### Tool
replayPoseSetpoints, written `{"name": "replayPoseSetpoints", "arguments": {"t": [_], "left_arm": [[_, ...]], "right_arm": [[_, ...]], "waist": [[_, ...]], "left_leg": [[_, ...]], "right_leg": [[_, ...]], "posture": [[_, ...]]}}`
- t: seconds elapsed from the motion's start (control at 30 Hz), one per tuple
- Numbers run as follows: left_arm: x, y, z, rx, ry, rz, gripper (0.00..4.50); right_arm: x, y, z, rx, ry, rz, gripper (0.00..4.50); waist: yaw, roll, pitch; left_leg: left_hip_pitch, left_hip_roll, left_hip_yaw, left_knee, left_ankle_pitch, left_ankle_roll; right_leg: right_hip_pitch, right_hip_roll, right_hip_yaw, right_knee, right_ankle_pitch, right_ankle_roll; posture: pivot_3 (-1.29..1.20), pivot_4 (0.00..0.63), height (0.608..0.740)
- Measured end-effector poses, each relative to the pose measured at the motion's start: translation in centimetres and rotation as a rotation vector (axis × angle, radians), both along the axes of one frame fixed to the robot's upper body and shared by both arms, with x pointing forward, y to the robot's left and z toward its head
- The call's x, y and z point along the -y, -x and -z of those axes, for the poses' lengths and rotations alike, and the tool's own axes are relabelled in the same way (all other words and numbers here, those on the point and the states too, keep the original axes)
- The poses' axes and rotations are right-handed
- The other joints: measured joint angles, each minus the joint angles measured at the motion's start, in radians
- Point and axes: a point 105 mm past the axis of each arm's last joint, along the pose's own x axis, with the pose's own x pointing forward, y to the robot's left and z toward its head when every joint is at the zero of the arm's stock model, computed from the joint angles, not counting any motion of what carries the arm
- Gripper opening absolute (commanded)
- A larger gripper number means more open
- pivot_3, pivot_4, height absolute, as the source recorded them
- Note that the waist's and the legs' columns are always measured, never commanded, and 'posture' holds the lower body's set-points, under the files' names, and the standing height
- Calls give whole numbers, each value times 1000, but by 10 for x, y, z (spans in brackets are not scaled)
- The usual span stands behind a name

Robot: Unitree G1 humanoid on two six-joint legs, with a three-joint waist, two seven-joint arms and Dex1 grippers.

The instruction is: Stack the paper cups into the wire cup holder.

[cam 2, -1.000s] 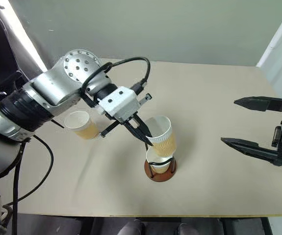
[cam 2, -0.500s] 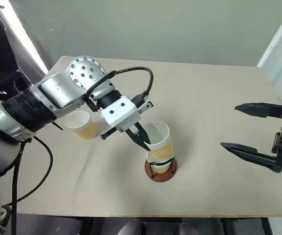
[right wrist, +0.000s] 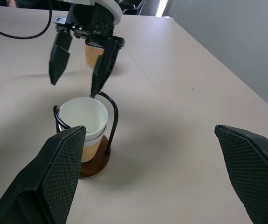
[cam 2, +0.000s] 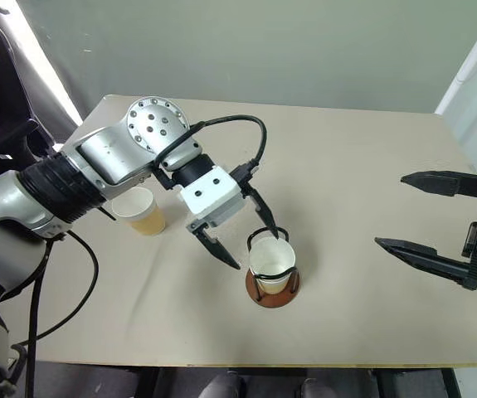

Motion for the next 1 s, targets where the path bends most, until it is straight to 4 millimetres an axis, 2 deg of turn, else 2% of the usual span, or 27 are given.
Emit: {"name": "replayPoseSetpoints", "arguments": {"t": [0.07, 0.13, 0.17, 0.27, 0.33, 0.37, 0.5, 0.57, 0.8, 0.93, 1.0], "left_arm": [[-2, -7, -12, 12, 67, -39, 4460], [-12, -20, -25, 23, 123, -133, 4460], [-22, -28, -33, 29, 150, -204, 4460], [-79, -50, -50, 54, 198, -482, 4460], [-114, -52, -42, 17, 186, -631, 4460], [-123, -53, -35, -11, 175, -675, 4460], [-150, -52, 2, -151, 135, -819, 4460], [-158, -46, 11, -187, 116, -854, 4460], [-191, -42, 1, -114, 99, -991, 4460], [-218, -39, 11, -109, 40, -1096, 4460], [-230, -37, 15, -106, 16, -1138, 4460]], "right_arm": [[1, -1, -2, 13, -2, -1, 4500], [1, -3, -3, 18, 0, -6, 4500], [1, -5, -3, 16, 3, -11, 4500], [1, -8, 0, 7, 2, -32, 4500], [4, -11, 0, 8, -5, -33, 4500], [5, -13, 1, 2, -7, -29, 4500], [1, -20, 5, -10, -3, -64, 4500], [0, -23, 7, -19, -3, -77, 4500], [3, -29, 11, -32, 1, -86, 4500], [5, -27, 15, -52, 31, -106, 4500], [8, -25, 25, -92, 65, -112, 4500]], "waist": [[0, 0, 0], [0, 0, 0], [-4, 0, 0], [-22, 3, -2], [-23, 5, -2], [-23, 5, -2], [-3, 4, -2], [-1, 3, -2], [-5, 3, -2], [-9, 3, -2], [-8, 2, -2]], "left_leg": [[0, 0, 0, 1, 0, 0], [0, 0, 0, 1, 0, 0], [0, 0, 0, 1, 0, 0], [2, 0, 0, -1, 0, 1], [2, 0, -1, -1, 0, 1], [2, -1, -2, 0, 0, 1], [1, -2, -4, 1, 0, 1], [1, -2, -4, 1, 0, 1], [2, -2, -4, 1, 0, 1], [2, -2, -4, 0, 0, 1], [2, -2, -5, 0, 0, 1]], "right_leg": [[0, 0, 0, 0, 0, 0], [0, 0, 0, 0, 0, 0], [-1, 0, 0, 0, 0, 1], [-2, 0, 3, -1, 0, 1], [-1, 0, 3, -1, 0, 1], [-2, 0, 3, -1, 0, 1], [-2, -1, 3, -1, 0, 2], [-2, -1, 3, -1, 0, 2], [-3, -1, 3, 0, 0, 2], [-3, -2, 4, 0, 0, 2], [-3, -2, 4, 0, 0, 2]], "posture": [[0, 150, 740], [0, 150, 740], [0, 150, 740], [0, 150, 740], [0, 150, 740], [0, 150, 740], [0, 150, 740], [0, 150, 740], [0, 150, 740], [0, 150, 740], [0, 150, 740]]}}
